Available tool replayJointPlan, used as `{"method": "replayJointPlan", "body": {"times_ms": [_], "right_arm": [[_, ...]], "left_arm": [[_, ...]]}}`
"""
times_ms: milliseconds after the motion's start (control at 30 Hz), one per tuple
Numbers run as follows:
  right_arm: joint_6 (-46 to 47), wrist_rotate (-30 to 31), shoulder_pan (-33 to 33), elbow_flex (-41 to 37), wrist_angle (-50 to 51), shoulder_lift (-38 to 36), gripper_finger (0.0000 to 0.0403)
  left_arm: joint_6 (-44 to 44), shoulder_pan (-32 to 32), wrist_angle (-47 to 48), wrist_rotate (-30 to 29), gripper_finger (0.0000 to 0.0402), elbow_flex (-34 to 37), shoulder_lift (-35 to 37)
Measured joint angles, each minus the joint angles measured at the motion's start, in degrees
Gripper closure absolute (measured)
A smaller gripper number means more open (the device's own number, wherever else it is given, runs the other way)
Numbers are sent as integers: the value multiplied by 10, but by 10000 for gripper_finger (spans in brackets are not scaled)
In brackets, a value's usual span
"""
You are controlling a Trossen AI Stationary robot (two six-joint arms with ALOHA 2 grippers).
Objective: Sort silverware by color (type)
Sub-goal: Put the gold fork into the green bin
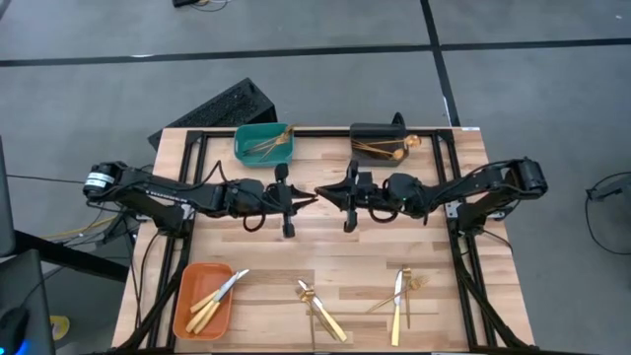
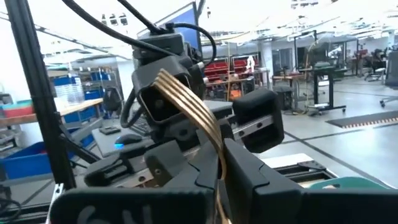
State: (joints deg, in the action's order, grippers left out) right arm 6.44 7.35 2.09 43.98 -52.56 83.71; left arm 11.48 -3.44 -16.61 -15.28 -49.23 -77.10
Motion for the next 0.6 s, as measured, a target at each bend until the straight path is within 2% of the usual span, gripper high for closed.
{"method": "replayJointPlan", "body": {"times_ms": [133, 267, 300, 367, 433, 600], "right_arm": [[5, 7, -5, 0, 30, -1, 342], [6, 43, -9, 0, 94, -27, 315], [6, 54, -8, 1, 106, -34, 308], [6, 72, -6, 1, 125, -40, 295], [6, 87, -8, 1, 126, -38, 284], [17, 95, -7, 1, 174, -38, 267]], "left_arm": [[29, 7, 29, -49, 397, -1, 8], [73, 43, 182, -158, 398, -32, 18], [79, 66, 220, -158, 398, -38, 18], [102, 120, 238, -126, 399, -42, 9], [118, 186, 217, -78, 399, -43, -4], [132, 354, 183, -3, 400, -44, -47]]}}
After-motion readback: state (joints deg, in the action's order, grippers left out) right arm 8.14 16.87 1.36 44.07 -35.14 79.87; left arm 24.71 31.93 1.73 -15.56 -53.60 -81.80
